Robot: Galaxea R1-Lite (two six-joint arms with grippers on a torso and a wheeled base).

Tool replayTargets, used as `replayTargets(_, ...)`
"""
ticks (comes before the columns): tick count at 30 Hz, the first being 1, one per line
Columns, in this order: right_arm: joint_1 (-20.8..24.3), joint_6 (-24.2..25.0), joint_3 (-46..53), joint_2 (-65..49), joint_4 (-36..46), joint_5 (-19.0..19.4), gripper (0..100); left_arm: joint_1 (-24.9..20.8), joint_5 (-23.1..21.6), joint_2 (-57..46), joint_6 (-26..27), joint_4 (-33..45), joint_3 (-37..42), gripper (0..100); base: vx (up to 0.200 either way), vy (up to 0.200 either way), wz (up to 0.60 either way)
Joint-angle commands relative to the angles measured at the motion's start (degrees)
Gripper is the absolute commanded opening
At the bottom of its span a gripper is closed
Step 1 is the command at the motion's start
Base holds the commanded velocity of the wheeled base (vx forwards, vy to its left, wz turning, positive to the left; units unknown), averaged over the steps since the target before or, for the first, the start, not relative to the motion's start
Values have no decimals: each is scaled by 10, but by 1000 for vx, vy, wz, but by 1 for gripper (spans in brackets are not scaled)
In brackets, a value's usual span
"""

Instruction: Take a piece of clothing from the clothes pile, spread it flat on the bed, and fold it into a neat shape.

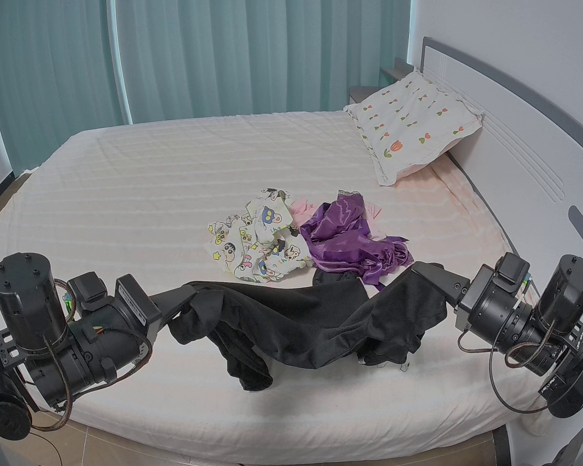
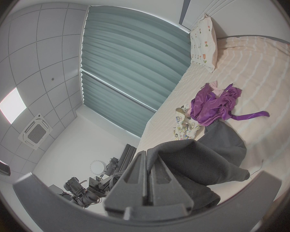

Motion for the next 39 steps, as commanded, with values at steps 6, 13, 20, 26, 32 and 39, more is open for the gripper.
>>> replayTargets(6,1,-1,0,-6,-7,1,0,0,1,1,1,0,1,0,0,200,0)
replayTargets(13,4,-1,-1,-6,-7,0,0,0,1,0,2,0,0,0,0,200,0)
replayTargets(20,6,-1,-2,-7,-7,-1,0,1,1,1,2,0,1,0,0,200,0)
replayTargets(26,8,-1,-2,-7,-7,-1,0,0,2,1,3,0,1,0,0,200,0)
replayTargets(32,9,-2,-2,-15,-7,0,0,1,2,0,4,0,0,0,0,200,0)
replayTargets(39,17,-3,0,-19,-7,0,0,1,3,0,5,0,0,0,0,200,0)
